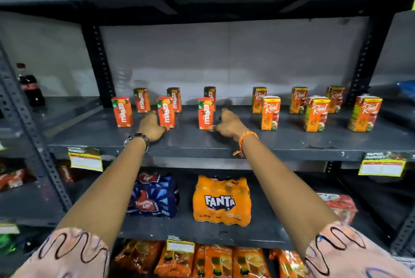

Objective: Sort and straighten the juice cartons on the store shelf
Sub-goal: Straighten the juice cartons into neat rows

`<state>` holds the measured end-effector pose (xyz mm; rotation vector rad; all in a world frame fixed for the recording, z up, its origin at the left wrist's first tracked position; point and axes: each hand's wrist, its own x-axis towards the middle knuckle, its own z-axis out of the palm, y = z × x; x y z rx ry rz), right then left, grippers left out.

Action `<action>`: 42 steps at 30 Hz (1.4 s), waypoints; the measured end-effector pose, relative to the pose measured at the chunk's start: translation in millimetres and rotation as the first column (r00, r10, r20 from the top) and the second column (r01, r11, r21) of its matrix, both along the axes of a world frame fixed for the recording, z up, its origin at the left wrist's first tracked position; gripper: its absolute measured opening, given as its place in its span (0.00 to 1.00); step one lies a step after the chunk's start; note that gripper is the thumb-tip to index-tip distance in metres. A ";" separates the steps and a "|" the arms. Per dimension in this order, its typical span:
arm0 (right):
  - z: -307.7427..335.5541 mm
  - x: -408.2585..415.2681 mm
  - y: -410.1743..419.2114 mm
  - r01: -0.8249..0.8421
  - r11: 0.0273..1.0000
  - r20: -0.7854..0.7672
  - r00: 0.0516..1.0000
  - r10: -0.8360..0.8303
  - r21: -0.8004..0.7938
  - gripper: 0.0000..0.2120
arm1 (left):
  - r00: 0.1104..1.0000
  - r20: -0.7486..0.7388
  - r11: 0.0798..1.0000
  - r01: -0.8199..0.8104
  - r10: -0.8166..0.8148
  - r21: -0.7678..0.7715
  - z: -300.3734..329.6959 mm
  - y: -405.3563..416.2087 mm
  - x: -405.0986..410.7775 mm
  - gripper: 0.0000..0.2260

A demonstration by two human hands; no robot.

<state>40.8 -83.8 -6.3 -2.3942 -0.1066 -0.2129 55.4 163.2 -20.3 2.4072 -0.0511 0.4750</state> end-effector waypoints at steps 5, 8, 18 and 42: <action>-13.2 17.7 22.6 0.063 0.996 0.087 0.994 -0.069 0.070 0.18 | 0.996 -0.019 0.996 0.086 -0.086 0.004 -0.4 15.3 21.7 0.16; -17.8 19.6 27.8 0.118 0.990 0.134 0.983 -0.128 0.077 0.17 | 0.995 -0.049 0.996 0.086 -0.085 0.029 -4.6 23.9 30.1 0.19; -22.1 27.3 30.3 0.203 0.978 0.172 0.963 -0.208 0.042 0.18 | 0.998 -0.005 0.993 0.066 -0.067 -0.095 -13.2 31.9 39.4 0.23; -21.1 18.3 14.2 0.176 0.956 0.167 0.962 -0.217 0.234 0.16 | 0.998 -0.026 0.990 0.052 -0.056 -0.133 -9.6 36.1 24.2 0.28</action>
